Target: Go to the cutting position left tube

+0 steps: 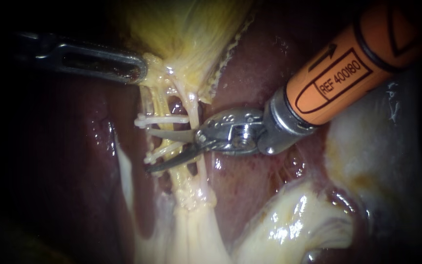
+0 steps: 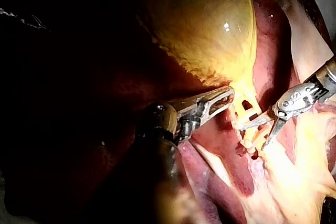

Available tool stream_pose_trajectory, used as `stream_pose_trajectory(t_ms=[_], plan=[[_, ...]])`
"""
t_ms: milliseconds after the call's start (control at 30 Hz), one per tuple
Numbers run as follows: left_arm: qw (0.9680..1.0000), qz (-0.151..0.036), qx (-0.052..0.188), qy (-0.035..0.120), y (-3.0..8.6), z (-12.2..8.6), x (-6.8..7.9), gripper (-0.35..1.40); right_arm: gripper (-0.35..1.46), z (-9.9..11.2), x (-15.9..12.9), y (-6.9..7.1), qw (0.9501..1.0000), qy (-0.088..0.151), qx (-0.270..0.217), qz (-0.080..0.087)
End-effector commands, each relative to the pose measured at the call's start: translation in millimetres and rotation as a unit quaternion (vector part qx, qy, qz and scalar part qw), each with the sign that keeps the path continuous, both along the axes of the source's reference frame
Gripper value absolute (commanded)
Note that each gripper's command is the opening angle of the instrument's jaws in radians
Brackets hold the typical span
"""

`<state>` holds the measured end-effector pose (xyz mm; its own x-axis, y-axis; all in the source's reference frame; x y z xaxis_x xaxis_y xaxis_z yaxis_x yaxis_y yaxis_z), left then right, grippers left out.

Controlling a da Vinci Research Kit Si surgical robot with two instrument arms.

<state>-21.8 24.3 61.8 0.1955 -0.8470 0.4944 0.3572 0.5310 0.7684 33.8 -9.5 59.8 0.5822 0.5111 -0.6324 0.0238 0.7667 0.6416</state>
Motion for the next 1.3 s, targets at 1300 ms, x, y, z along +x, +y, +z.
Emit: stream_pose_trajectory(t_ms=[1300], plan=[[1.0000,0.001,0.000,0.000,-0.1,0.2,0.3,-0.35,1.16,0.1,-5.4,2.3,0.9983,-0.030,0.050,-0.004]])
